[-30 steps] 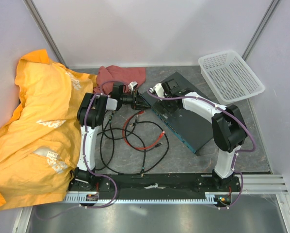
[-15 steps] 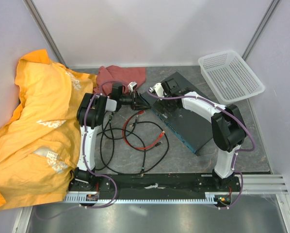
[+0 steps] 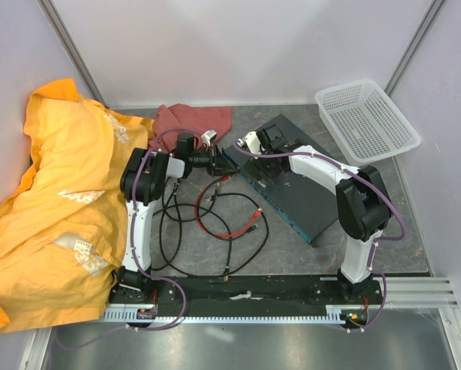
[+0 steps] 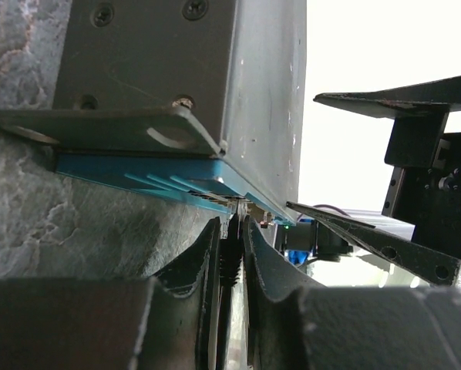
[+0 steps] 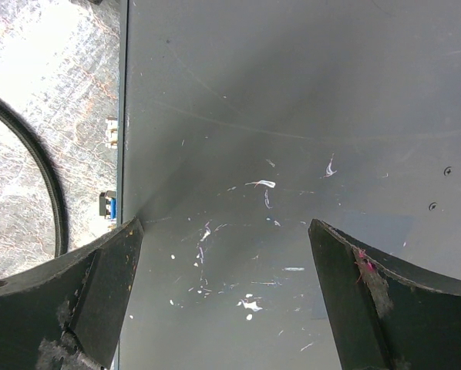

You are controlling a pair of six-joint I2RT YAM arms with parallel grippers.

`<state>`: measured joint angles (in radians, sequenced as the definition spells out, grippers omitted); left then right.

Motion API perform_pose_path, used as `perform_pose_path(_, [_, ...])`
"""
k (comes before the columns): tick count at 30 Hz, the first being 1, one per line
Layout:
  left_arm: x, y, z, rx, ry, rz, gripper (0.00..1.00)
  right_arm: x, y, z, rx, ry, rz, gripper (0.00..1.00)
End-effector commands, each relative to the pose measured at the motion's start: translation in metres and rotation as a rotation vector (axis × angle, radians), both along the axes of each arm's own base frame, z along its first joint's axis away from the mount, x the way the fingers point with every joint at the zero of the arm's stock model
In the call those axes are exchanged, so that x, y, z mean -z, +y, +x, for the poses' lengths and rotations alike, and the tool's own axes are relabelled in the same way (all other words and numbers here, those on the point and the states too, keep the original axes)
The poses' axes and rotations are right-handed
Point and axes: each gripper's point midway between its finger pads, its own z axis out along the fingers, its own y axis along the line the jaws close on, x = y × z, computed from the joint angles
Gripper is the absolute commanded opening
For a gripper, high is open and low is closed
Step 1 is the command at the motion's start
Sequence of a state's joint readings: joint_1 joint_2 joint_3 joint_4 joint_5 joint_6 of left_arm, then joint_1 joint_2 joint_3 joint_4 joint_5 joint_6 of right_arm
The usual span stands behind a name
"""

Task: Pull the plug from the switch port
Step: Pull the connector from the switch port, then place the connector at the center of the board.

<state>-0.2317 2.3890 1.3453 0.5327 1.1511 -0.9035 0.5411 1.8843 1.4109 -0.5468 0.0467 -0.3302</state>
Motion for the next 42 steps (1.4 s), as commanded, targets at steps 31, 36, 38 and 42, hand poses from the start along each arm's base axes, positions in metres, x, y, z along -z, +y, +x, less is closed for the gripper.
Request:
perform_pose_path(31, [-0.069, 0.146, -0.028, 0.099, -0.472, 0.608, 0.01, -0.005, 0.010, -0.001, -0.019, -0.001, 0.050, 0.98])
perform_pose_path(36, [-0.105, 0.177, -0.042, 0.153, -0.657, 0.806, 0.02, -0.011, 0.013, 0.001, -0.014, -0.011, 0.063, 0.98])
perform_pose_path(38, [-0.128, 0.186, -0.049, 0.143, -0.728, 0.868, 0.02, -0.012, 0.014, 0.000, -0.016, -0.014, 0.063, 0.98])
perform_pose_path(42, [-0.151, 0.204, -0.057, 0.152, -0.821, 0.979, 0.02, -0.012, 0.013, -0.003, -0.012, -0.012, 0.067, 0.98])
